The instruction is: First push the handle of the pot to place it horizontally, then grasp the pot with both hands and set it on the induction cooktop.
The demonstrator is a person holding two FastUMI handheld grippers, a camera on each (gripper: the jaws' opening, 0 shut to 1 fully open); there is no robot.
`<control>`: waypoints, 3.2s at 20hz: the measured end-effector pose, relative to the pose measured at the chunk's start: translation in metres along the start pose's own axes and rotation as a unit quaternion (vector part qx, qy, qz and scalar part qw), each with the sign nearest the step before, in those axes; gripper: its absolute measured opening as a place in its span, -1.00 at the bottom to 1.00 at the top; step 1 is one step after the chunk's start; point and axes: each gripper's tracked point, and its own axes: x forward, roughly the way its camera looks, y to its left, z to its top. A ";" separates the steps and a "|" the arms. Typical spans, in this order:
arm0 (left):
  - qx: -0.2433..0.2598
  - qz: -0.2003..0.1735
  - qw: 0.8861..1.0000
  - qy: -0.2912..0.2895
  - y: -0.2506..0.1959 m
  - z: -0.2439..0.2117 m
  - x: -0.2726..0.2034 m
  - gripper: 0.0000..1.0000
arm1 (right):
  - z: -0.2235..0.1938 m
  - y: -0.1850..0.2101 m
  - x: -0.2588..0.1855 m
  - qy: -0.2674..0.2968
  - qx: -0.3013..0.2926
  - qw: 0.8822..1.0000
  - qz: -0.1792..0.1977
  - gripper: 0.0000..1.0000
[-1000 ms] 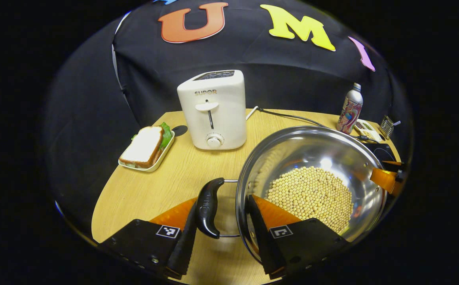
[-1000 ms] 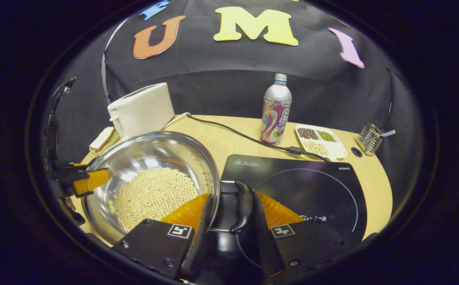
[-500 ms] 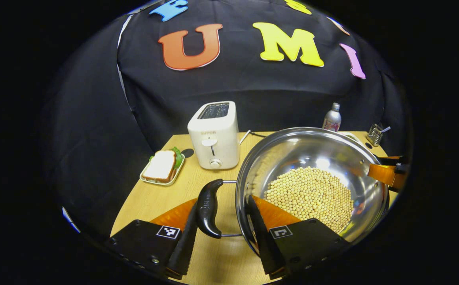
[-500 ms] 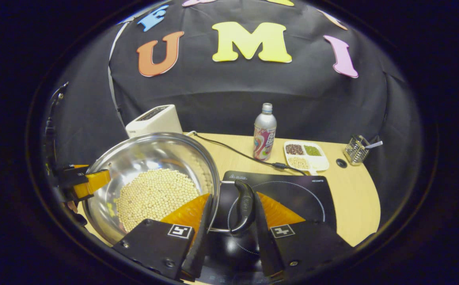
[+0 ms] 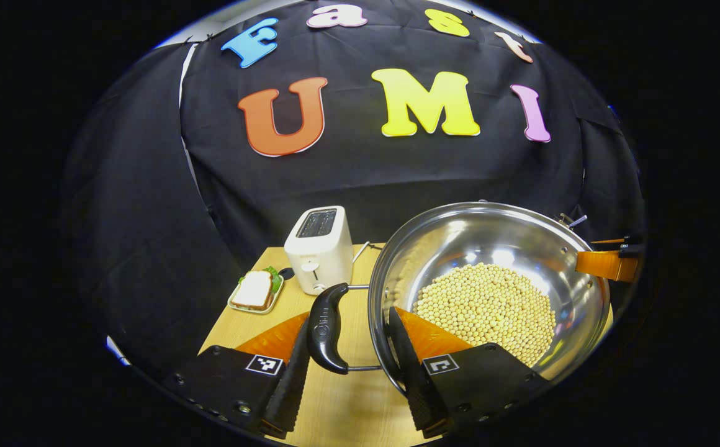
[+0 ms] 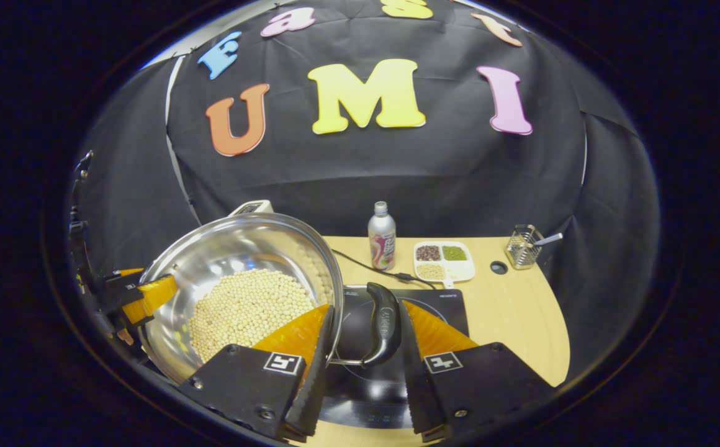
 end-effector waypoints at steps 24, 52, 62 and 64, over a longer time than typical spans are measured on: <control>0.015 -0.053 0.998 0.023 -0.168 -0.018 0.084 0.34 | -0.028 -0.174 0.046 0.034 0.029 0.998 -0.052 0.16; -0.074 -0.070 0.995 -0.017 -0.174 -0.053 0.078 0.55 | -0.055 -0.193 0.054 -0.063 0.012 0.995 -0.073 0.39; -0.077 -0.067 0.989 -0.107 -0.175 -0.040 -0.049 0.89 | -0.072 -0.172 -0.084 -0.179 0.013 0.982 -0.064 0.86; -0.073 -0.059 0.988 -0.121 -0.172 -0.037 -0.080 0.90 | -0.080 -0.170 -0.115 -0.195 0.023 0.978 -0.063 1.00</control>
